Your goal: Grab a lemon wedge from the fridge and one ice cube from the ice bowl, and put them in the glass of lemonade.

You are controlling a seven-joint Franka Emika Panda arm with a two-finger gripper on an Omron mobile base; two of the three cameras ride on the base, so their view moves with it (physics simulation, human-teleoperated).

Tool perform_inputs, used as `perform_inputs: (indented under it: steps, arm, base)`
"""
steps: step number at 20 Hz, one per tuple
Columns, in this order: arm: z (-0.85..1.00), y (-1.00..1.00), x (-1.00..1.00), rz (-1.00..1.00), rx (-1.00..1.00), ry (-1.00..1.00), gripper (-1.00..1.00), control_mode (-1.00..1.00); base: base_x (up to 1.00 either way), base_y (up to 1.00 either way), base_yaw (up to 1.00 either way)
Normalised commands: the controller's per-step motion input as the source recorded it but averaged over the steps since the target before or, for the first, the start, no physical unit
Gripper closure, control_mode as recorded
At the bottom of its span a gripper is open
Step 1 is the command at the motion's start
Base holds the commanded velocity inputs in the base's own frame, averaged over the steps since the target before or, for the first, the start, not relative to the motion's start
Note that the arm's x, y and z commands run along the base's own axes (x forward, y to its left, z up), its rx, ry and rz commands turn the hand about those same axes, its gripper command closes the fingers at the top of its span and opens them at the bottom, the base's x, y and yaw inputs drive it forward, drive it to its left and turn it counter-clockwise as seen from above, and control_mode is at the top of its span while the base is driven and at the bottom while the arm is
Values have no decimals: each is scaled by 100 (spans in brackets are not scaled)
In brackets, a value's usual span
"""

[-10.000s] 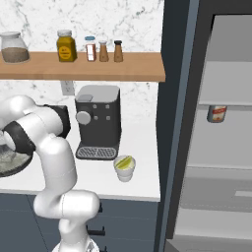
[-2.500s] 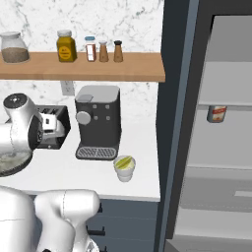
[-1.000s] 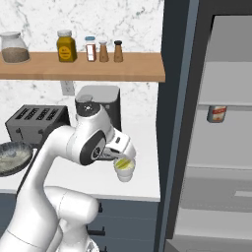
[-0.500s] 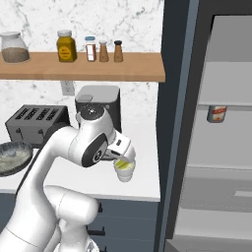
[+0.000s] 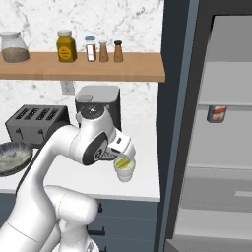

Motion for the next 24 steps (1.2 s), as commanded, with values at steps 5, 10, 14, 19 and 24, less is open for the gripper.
perform_inputs:
  steps: [5, 10, 14, 19, 24]
  arm:
    - [0, 0, 40, 0, 0, 0, 100, -100]
    - [0, 0, 50, 0, 0, 0, 100, -100]
    - [-30, -13, 16, 0, 0, 6, 100, -100]
    - [-20, -33, -3, 0, 0, 0, 100, -100]
    - [-1, -9, 8, 0, 0, 0, 100, -100]
  base:
    - [0, 0, 0]
    - [0, 0, 0]
    - [0, 0, 0]
    - [0, 0, 0]
    - [0, 0, 0]
